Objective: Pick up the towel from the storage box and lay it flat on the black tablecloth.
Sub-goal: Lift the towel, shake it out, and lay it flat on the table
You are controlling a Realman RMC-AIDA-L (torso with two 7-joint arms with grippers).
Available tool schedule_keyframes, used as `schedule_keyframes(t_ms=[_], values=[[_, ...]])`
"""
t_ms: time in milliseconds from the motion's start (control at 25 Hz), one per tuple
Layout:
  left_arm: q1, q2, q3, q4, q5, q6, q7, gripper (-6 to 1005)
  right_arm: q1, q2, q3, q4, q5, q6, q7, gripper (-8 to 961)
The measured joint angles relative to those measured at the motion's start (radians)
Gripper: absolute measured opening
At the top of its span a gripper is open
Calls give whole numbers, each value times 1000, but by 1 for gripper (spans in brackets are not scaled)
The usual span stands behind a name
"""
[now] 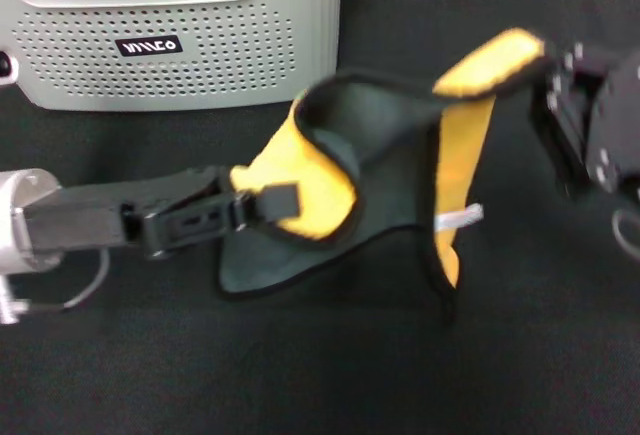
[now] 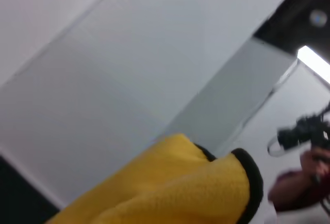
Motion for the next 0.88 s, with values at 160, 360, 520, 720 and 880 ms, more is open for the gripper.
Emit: schedule_keyframes(t_ms=[160,360,520,720,880], values=[[0,70,256,44,-139,6,-32,21,-83,-6,15,-48,-92,-40,26,6],[-12,137,604,123,-377,8,-55,21,-148,-7,84,-21,-162,-168,85,7],[-16,183,762,191,-515,8,-84,21,-195,-9,138,-11,-184,-273,133,7],[-16,217,773,203,-553,7,-116,21,-226,-5,228,-6,-236,-380,244,7],[-19,259,782,211,-554,8,-124,22,-229,-2,245,-6,-253,-406,325,7]])
